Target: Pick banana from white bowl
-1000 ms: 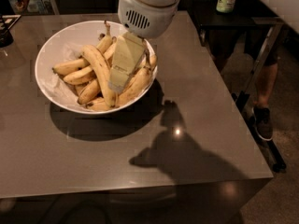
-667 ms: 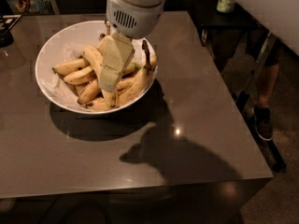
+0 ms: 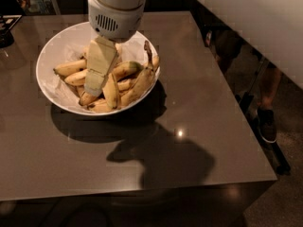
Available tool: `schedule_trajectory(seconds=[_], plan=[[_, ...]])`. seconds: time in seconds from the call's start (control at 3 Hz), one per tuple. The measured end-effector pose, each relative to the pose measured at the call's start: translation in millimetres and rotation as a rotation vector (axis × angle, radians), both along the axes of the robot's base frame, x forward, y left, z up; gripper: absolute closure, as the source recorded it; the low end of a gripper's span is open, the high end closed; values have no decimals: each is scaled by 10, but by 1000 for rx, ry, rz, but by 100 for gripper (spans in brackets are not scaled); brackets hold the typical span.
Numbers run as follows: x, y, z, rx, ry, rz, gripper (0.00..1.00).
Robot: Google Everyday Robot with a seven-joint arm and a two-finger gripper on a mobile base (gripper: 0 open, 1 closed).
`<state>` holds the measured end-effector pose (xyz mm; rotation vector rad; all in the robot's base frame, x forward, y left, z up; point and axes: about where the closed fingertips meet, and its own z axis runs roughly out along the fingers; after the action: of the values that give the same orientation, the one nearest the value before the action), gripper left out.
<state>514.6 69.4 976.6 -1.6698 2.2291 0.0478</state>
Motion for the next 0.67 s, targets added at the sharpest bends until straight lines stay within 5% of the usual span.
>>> schedule_trajectory(seconds=[0.67], plan=[[185,136,-108,25,73,-4,16]])
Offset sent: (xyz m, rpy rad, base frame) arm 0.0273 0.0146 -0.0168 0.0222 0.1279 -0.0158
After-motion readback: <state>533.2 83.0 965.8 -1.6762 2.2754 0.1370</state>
